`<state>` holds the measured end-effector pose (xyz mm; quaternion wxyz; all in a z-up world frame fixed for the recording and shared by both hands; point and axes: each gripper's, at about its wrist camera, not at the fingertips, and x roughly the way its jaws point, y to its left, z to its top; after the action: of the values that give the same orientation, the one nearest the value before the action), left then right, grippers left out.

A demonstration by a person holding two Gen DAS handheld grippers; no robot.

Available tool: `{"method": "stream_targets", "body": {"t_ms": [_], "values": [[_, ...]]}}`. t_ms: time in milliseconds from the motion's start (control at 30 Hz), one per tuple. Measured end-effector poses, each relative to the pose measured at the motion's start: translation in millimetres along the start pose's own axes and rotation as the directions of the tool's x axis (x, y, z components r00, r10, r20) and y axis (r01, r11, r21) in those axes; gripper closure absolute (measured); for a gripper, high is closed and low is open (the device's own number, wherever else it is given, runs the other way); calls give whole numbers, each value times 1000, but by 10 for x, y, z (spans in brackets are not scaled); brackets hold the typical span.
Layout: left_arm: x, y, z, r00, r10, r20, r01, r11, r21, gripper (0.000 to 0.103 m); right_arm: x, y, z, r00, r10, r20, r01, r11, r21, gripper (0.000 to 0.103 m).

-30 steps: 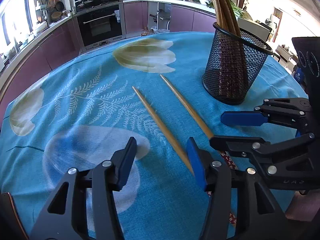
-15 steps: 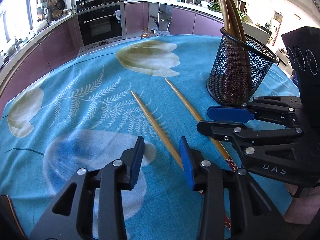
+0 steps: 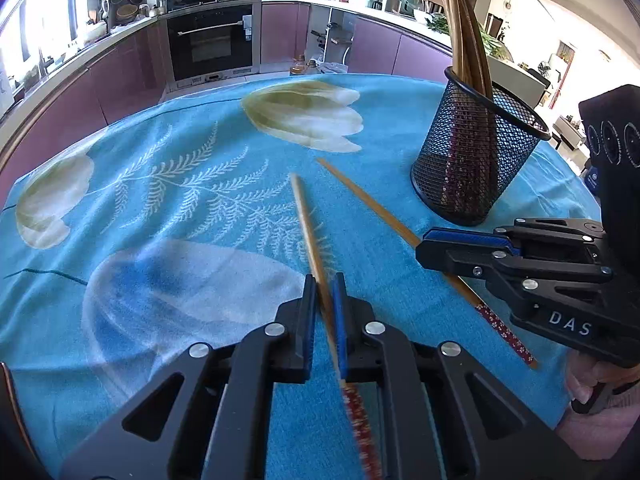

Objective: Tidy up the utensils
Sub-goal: 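Close the left gripper on one chopstick while the right gripper grasps the other, then lift both held chopsticks upright toward the black mesh cup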

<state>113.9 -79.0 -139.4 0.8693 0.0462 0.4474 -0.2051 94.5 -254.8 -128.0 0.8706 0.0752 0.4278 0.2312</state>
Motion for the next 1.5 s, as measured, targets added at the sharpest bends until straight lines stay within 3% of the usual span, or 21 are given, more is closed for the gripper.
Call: {"method": "stream_targets", "body": {"t_ms": [333, 633, 733, 1500], "values": [[11, -113, -33, 1000, -10, -25, 11, 999, 39, 92, 145, 104, -8, 999, -9, -49, 7, 999, -42, 96], [69, -137, 24, 1000, -1, -28, 3, 998, 55, 89, 173, 119, -28, 999, -18, -40, 16, 998, -58, 97], [72, -133, 32, 1000, 3, -26, -2, 999, 47, 95, 155, 94, -39, 999, -12, -36, 10, 999, -46, 97], [-160, -118, 87, 999, -16, 35, 15, 999, 31, 95, -246, 125, 2, 998, 27, 55, -25, 999, -47, 97]]}}
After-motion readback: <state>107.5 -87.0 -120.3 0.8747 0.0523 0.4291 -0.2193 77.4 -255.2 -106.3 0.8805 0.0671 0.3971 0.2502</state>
